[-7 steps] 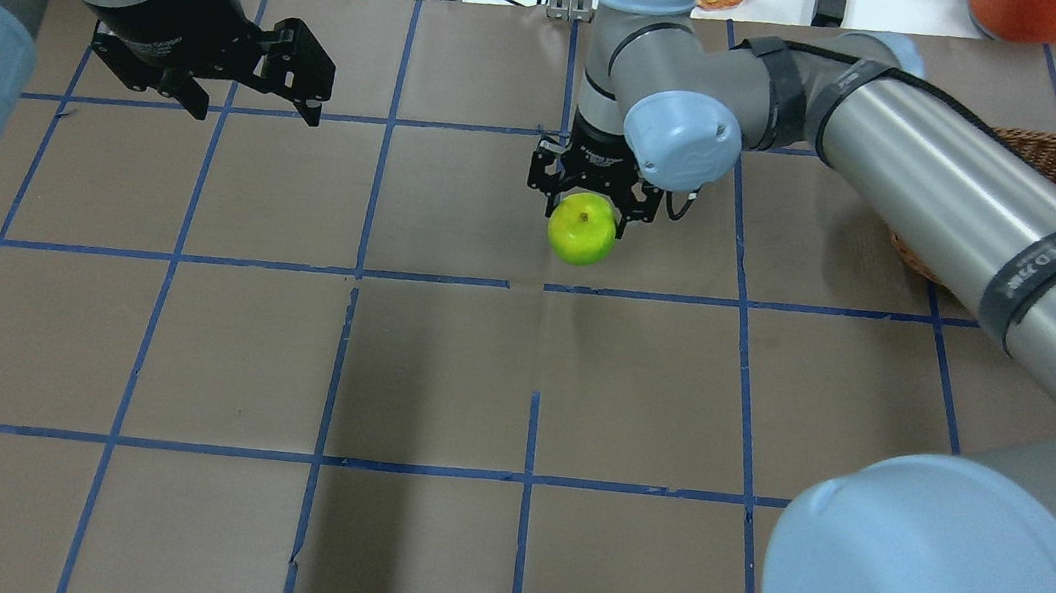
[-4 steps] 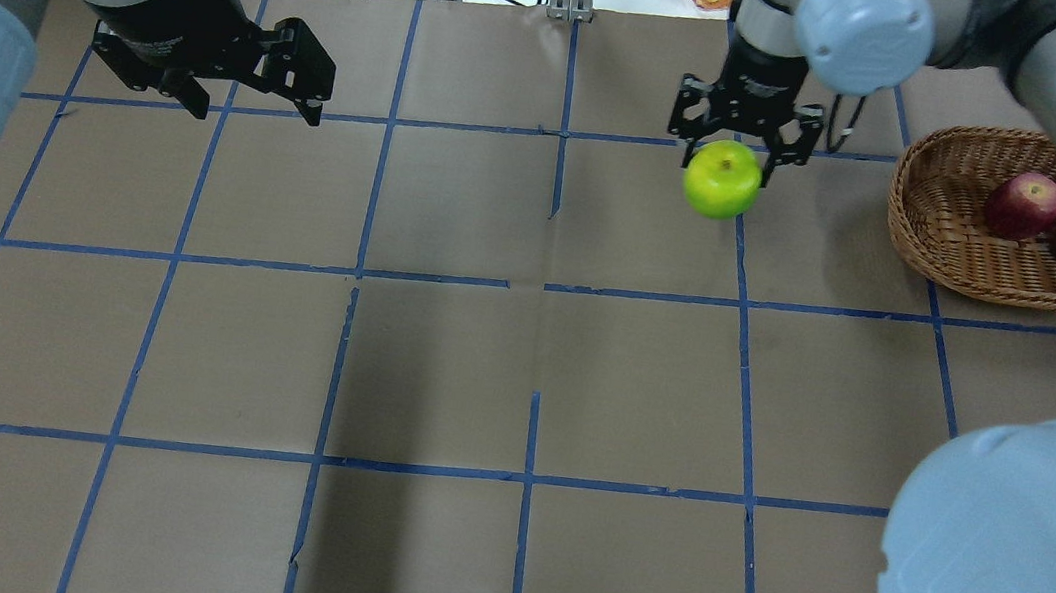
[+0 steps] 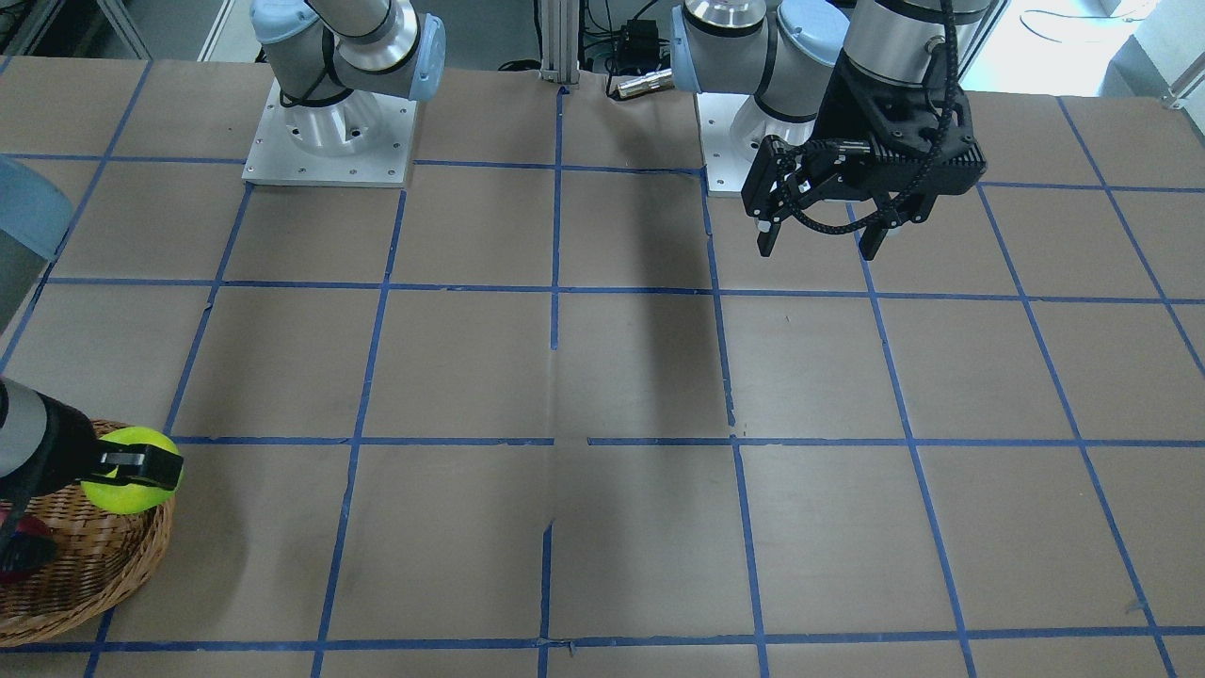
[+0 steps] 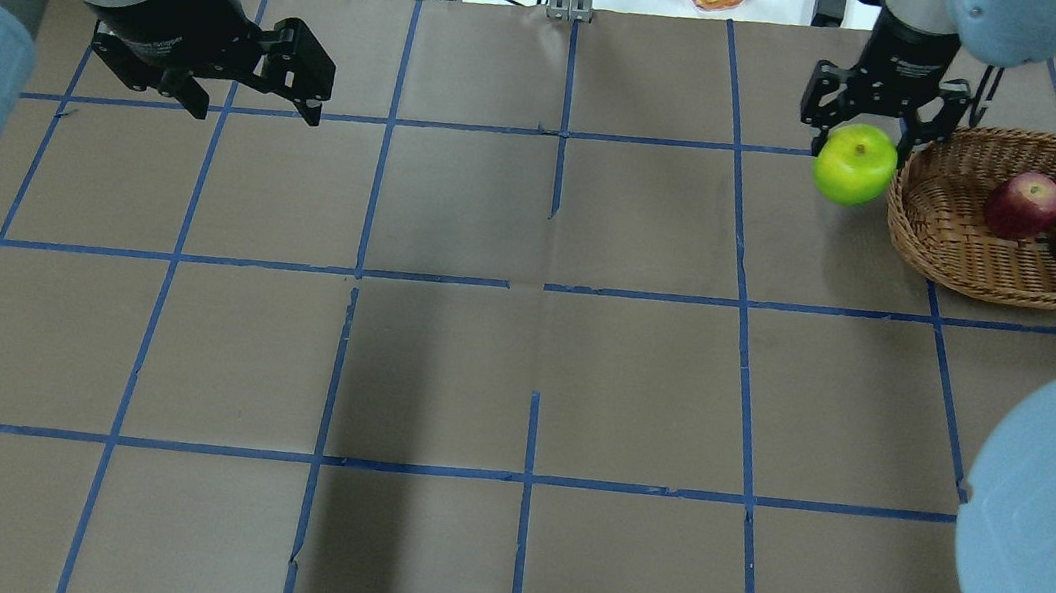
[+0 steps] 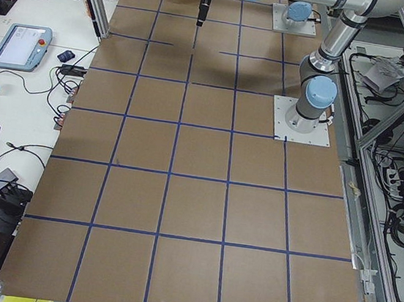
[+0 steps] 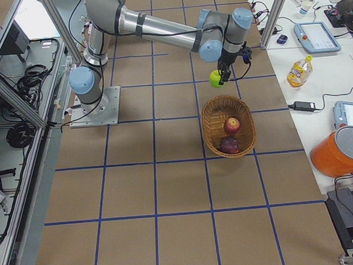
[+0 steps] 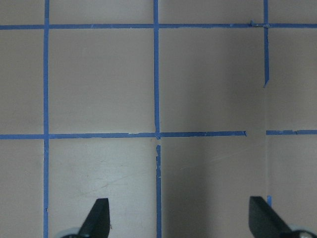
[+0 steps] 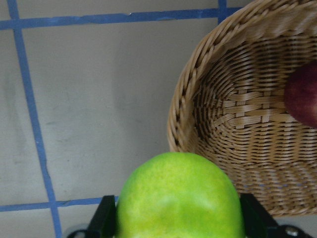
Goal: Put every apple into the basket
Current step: 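Lift the green apple with the right gripper and carry it to the basket, then lower the green apple into the basket and open the right gripper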
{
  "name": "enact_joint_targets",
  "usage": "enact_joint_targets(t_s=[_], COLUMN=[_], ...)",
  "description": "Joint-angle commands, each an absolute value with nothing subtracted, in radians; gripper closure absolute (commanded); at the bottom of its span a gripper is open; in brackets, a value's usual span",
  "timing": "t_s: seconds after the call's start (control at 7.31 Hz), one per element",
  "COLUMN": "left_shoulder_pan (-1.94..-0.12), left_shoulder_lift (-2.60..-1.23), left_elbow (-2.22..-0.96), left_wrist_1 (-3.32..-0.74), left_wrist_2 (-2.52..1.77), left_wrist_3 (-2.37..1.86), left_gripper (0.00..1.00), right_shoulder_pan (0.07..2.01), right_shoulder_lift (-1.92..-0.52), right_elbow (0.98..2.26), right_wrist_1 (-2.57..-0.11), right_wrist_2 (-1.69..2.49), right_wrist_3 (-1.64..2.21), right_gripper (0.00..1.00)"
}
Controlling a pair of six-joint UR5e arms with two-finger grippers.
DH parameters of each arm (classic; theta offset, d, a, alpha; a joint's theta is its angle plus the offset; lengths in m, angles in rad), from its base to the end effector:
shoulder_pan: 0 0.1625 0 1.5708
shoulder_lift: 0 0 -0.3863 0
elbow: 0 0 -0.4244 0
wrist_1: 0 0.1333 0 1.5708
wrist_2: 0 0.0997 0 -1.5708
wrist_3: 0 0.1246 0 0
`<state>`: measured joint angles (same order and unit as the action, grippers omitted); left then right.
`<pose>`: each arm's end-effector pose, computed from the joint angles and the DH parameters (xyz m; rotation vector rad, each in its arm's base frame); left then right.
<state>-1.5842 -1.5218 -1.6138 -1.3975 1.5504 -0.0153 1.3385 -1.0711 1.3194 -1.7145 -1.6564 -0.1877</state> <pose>-0.1429 -0.5239 0.4461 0.0001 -3.1062 0.2787 -0.0378 -0.6926 0.2634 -0.0617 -3.0736 -0.1848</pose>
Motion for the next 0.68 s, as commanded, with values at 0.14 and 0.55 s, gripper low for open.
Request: enact_joint_targets(t_s=[0.14,0.55], left_shoulder_pan=[-1.585,-1.585], left_shoulder_lift=[-1.522,-1.522], left_elbow=[-1.614,-1.614], left_wrist_1=[-1.397,-1.397], left_wrist_2=[1.549,1.549], left_wrist_3=[-0.015,-0.015], left_gripper=[0.0,0.0], right_shoulder_pan=[1.261,1.252], right_shoulder_lift=[-0.999,-0.96], right_elbow=[1.327,1.331], right_wrist_1=[-1.817,-1.835], right_wrist_2=[-1.69,-1.677], right_wrist_3=[-0.314,-0.305], right_gripper=[1.0,0.9])
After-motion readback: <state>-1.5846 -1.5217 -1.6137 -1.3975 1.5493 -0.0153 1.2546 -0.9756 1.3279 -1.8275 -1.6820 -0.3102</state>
